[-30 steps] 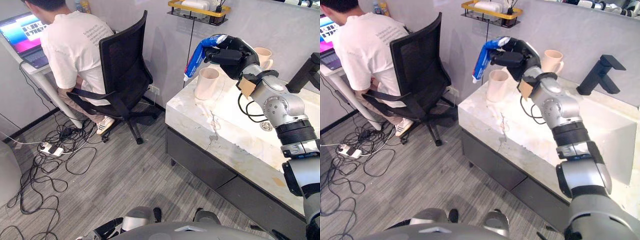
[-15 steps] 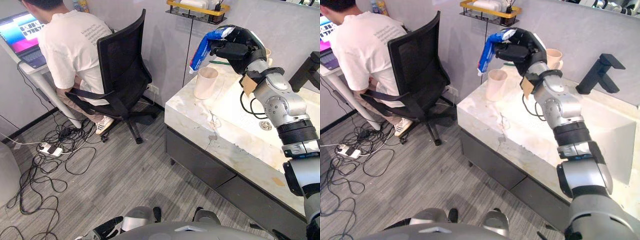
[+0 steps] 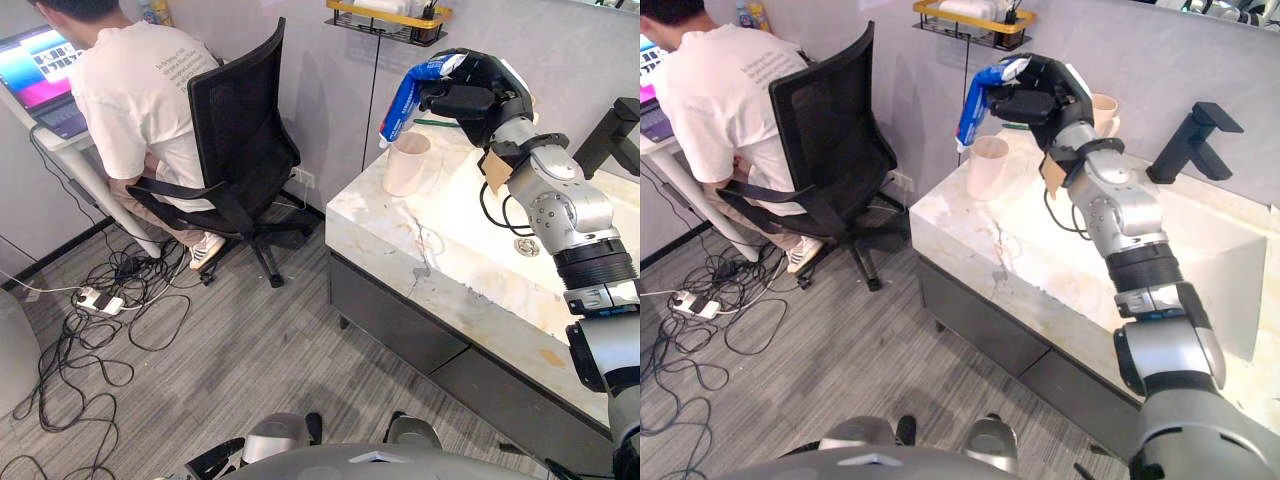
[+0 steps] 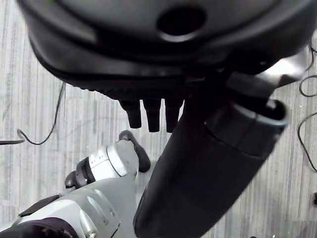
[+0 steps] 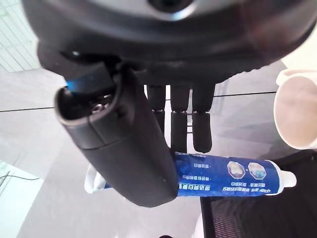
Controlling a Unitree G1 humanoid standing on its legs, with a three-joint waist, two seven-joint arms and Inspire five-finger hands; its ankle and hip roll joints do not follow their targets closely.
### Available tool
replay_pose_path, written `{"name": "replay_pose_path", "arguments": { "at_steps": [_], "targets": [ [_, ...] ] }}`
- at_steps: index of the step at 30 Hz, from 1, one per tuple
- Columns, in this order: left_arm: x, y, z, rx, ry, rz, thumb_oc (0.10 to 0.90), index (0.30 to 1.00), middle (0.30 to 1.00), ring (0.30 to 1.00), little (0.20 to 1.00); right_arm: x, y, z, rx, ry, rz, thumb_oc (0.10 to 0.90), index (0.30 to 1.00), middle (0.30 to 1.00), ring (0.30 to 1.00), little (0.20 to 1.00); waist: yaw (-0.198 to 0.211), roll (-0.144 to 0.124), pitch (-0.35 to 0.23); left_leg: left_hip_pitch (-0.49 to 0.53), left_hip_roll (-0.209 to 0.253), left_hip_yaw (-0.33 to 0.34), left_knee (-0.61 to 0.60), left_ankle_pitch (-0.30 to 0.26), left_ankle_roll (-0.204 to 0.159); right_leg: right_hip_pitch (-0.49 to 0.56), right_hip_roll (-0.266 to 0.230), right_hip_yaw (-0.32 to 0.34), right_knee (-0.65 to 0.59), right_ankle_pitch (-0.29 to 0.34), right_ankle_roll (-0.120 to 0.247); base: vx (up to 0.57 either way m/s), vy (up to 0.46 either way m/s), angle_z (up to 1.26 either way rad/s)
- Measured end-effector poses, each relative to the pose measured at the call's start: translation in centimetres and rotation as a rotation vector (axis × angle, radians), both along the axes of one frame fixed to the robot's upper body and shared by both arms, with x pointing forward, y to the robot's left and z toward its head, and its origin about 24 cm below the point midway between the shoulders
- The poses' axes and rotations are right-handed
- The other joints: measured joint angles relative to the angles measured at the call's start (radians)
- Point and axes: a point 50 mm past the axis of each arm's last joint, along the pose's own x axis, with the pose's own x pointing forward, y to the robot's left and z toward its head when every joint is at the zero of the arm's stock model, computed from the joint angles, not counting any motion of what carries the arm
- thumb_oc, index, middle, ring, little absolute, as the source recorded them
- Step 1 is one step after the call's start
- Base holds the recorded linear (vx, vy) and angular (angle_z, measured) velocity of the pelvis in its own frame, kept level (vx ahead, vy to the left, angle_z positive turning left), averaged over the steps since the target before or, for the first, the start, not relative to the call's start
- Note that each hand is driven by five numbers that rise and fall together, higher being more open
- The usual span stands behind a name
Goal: Organize the bathroom.
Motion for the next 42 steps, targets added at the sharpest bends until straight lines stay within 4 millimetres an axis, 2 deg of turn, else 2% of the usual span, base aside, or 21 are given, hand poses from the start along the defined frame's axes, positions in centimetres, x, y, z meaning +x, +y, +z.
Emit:
{"name": "replay_pose_path", "arguments": {
  "at_steps": [11,21,28,37,42],
  "targets": [
    [0.1,0.1,0.0,0.001,-0.006,0.005,0.800,0.900,0.900,0.900,0.900,-0.1,-0.2,0.1,-0.008,-0.003,-0.001,0.400,0.300,0.300,0.300,0.300,0.000,0.007,0.004,-0.003,0.005,0.000,-0.002,0.001,-0.003,-0.008,0.004,0.001,0.001,-0.006,-0.005,0.00,-0.006,0.00],
    [0.0,0.5,0.1,0.005,-0.028,0.008,0.800,0.900,0.900,0.900,0.900,-0.8,-2.8,1.5,-0.083,-0.025,-0.067,0.400,0.300,0.300,0.300,0.300,0.008,0.009,0.002,-0.004,0.009,-0.006,-0.005,-0.001,-0.008,-0.003,0.009,-0.006,0.003,-0.007,-0.011,0.02,-0.034,0.01],
    [0.1,0.7,0.1,0.002,-0.045,0.000,0.800,0.900,0.900,0.900,0.900,-0.5,-4.4,0.8,-0.074,0.004,-0.120,0.400,0.300,0.300,0.300,0.300,0.014,0.006,0.001,-0.006,0.011,-0.011,0.001,-0.006,-0.003,0.001,0.010,-0.010,0.009,-0.013,-0.017,0.00,-0.011,0.02],
    [0.8,0.7,0.2,0.007,-0.064,-0.003,0.800,0.900,0.900,0.900,0.900,-0.5,-4.3,0.8,-0.070,0.004,-0.121,0.400,0.300,0.300,0.300,0.300,0.032,-0.003,0.002,-0.007,0.011,-0.011,0.003,-0.008,-0.001,-0.003,0.008,-0.009,0.021,-0.020,-0.022,0.00,0.004,0.00],
    [0.9,0.7,0.2,0.008,-0.064,0.000,0.800,0.900,0.900,0.900,0.900,-0.2,-3.5,0.4,-0.049,0.010,-0.105,0.400,0.300,0.300,0.300,0.300,0.033,-0.010,-0.001,-0.006,0.008,-0.011,0.005,-0.008,-0.001,-0.006,0.004,-0.009,0.035,-0.025,-0.023,0.00,0.017,0.00]
  ]
}}
